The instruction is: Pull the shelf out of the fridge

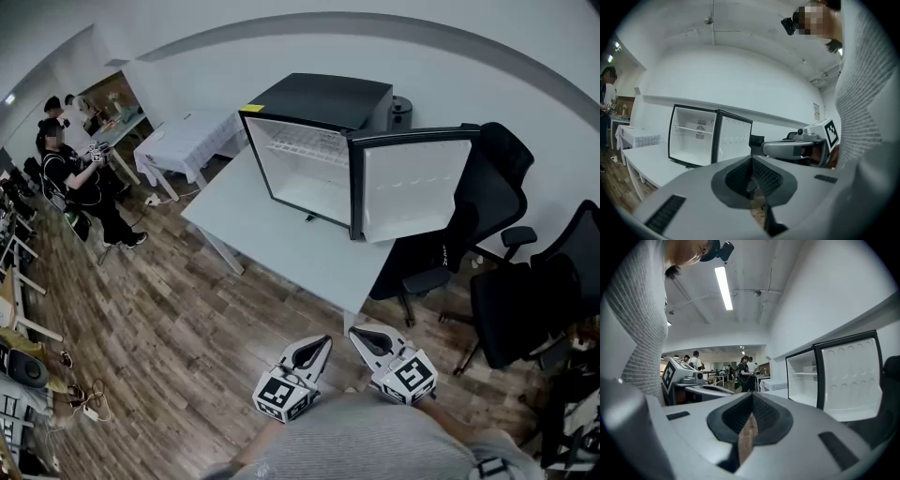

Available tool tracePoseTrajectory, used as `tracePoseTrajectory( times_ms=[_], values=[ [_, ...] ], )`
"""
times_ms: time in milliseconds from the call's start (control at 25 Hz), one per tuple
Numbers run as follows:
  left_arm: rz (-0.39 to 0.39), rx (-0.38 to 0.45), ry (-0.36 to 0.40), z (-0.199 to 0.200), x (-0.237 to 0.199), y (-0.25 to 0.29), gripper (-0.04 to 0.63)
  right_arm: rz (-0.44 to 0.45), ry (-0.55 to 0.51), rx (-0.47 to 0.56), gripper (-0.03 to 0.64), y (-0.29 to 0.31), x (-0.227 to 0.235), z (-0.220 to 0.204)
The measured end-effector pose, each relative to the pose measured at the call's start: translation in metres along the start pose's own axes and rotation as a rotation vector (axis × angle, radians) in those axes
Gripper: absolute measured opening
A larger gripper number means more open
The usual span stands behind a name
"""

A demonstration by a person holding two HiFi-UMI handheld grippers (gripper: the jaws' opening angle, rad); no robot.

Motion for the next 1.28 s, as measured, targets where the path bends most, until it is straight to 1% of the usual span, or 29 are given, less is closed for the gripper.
tracePoseTrajectory(
  times_ms=[80, 160, 280, 440, 760, 920, 1040, 1280],
  values=[
    [0.001, -0.003, 0.001, 0.0, -0.001, 0.001, 0.011, -0.007, 0.014, 0.017, 0.012, 0.0, 0.003, 0.001],
    [0.002, -0.005, 0.002, 0.0, -0.002, 0.002, 0.011, -0.013, 0.055, 0.039, 0.014, 0.001, 0.008, 0.003],
    [0.003, -0.005, 0.004, 0.0, -0.003, 0.003, 0.011, 0.005, 0.113, 0.056, 0.014, 0.003, 0.011, 0.002],
    [0.005, -0.009, 0.003, 0.001, -0.005, 0.003, 0.011, 0.014, 0.104, 0.054, 0.014, 0.006, 0.011, 0.002],
    [0.009, -0.028, -0.011, -0.009, -0.014, 0.004, 0.011, 0.016, 0.127, 0.049, 0.014, 0.017, 0.018, -0.007],
    [-0.01, -0.026, -0.012, -0.007, -0.035, 0.012, 0.011, -0.004, 0.126, 0.042, 0.014, 0.035, 0.028, -0.004],
    [-0.035, -0.019, -0.002, 0.002, -0.059, 0.023, 0.011, -0.023, 0.121, 0.037, 0.014, 0.058, 0.04, 0.0],
    [-0.087, -0.029, 0.027, 0.019, -0.129, 0.042, 0.011, -0.087, 0.134, 0.064, 0.014, 0.119, 0.07, 0.018]
  ],
)
Point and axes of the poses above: the fingertips, and each gripper's own axes: y forward along the fingers, x to its right, z out of its top, the point moved 3 cm from there along -y, backward along the fingers, and after that the axes turned 7 degrees about -x, right-handed, at the moved point
